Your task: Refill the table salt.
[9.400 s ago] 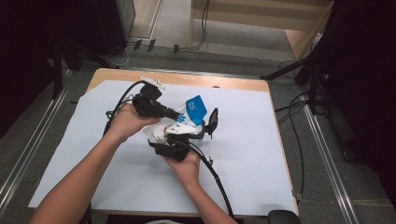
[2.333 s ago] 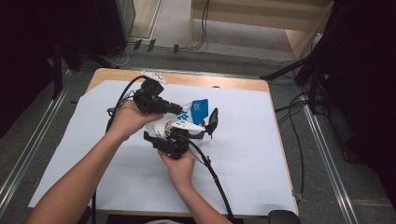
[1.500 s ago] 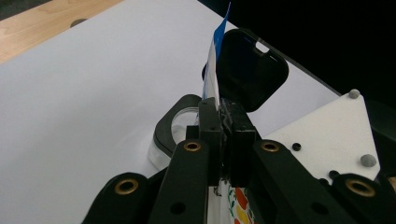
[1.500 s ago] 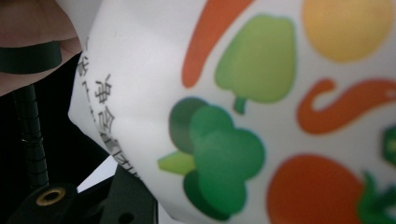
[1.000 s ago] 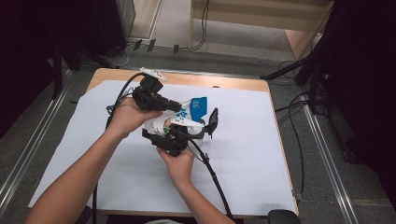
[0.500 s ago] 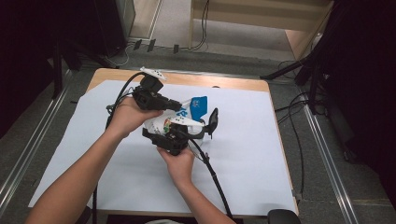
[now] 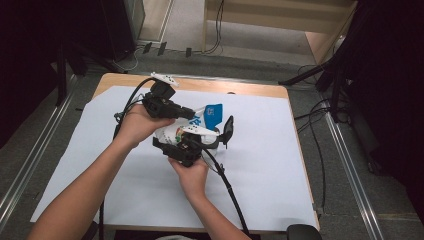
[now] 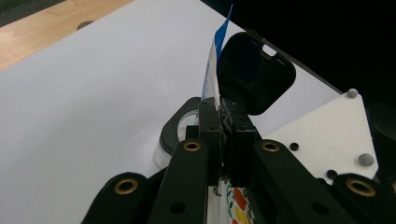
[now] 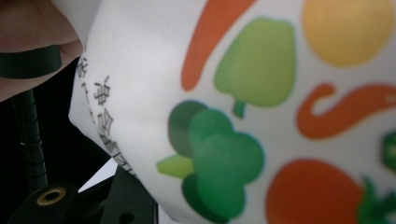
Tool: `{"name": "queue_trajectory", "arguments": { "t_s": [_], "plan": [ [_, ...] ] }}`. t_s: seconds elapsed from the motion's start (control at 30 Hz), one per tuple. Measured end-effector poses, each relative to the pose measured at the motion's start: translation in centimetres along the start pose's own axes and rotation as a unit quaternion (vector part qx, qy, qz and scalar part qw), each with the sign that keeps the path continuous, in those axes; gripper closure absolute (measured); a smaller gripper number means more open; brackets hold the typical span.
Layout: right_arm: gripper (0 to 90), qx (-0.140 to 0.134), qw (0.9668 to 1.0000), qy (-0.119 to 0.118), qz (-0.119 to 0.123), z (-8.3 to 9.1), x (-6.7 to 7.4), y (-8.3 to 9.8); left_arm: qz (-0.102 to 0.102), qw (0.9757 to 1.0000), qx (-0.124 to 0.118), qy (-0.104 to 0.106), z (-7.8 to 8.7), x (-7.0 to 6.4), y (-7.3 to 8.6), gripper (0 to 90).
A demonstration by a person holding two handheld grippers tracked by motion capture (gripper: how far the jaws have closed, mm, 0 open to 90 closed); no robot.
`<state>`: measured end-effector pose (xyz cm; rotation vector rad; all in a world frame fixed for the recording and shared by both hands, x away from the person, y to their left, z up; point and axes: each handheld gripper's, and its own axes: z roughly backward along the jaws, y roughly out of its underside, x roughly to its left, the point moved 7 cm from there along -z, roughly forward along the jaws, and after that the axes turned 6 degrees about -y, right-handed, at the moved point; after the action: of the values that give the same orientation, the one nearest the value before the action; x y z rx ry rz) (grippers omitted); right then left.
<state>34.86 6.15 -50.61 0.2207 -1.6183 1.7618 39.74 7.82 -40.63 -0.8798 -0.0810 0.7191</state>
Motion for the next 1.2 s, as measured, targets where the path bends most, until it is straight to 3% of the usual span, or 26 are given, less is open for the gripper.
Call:
{"name": "queue_trajectory", "arguments": {
  "t_s": [0.37, 0.67, 1.2],
  "plan": [
    [59.3, -0.003, 0.9999, -0.001, -0.013, 0.18, -0.13, 0.50, -0.001, 1.0000, 0.006, 0.004, -0.46, -0.15, 0.24, 88.0],
    [59.2, -0.001, 1.0000, 0.001, -0.005, 0.35, -0.27, 0.71, -0.002, 1.0000, 0.008, 0.006, -0.58, -0.18, 0.37, 88.1],
    [59.4, -0.002, 0.9998, -0.001, -0.018, 0.58, -0.57, 0.82, -0.002, 0.9999, 0.015, 0.007, -0.82, -0.20, 0.59, 85.8]
  ]
}}
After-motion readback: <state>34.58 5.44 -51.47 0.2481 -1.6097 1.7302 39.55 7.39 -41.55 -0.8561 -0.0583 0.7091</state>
